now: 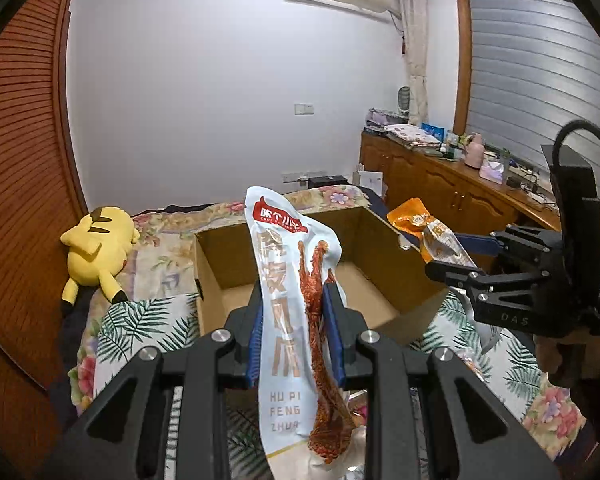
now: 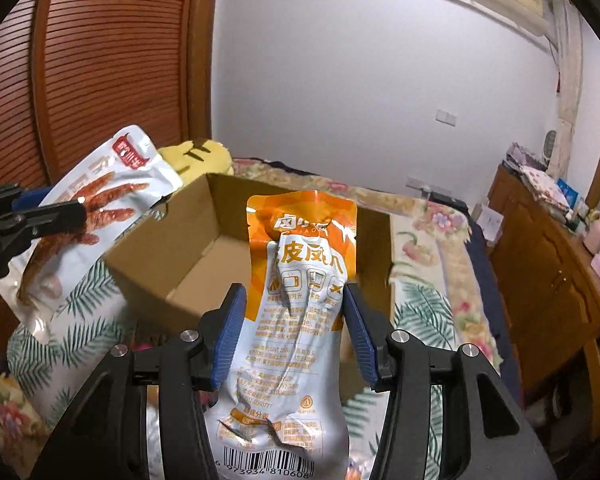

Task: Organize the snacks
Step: 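Lift both pouches over the box and open both tools to drop them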

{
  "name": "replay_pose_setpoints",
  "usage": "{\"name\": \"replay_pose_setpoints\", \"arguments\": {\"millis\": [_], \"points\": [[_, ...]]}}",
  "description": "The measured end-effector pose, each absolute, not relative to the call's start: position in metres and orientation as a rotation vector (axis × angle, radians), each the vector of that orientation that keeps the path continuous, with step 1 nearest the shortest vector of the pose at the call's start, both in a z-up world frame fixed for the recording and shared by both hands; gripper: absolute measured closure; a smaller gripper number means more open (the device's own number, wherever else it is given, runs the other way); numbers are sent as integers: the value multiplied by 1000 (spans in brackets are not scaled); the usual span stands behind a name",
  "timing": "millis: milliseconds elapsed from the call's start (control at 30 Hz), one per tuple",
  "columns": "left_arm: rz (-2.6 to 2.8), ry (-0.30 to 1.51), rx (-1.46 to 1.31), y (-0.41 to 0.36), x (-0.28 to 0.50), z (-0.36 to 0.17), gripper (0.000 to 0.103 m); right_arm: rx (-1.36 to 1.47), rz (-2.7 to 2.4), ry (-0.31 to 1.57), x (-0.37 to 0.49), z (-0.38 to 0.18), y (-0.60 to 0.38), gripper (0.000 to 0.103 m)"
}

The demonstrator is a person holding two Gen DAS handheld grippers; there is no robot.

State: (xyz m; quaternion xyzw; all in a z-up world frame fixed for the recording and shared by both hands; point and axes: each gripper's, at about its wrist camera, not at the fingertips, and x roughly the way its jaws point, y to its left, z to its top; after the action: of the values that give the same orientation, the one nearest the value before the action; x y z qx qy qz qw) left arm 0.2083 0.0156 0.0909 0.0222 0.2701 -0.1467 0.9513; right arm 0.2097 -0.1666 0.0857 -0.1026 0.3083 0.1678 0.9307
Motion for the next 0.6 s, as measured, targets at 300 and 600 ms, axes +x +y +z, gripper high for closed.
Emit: {"name": "replay_pose_setpoints", "arguments": {"millis": [300, 600], "points": [[-303, 577, 27, 21, 266, 67, 78, -184, 332, 623, 269, 65, -162, 52], [-298, 597, -8, 25, 312, 46, 78, -182, 268, 598, 315, 54, -162, 51]]}}
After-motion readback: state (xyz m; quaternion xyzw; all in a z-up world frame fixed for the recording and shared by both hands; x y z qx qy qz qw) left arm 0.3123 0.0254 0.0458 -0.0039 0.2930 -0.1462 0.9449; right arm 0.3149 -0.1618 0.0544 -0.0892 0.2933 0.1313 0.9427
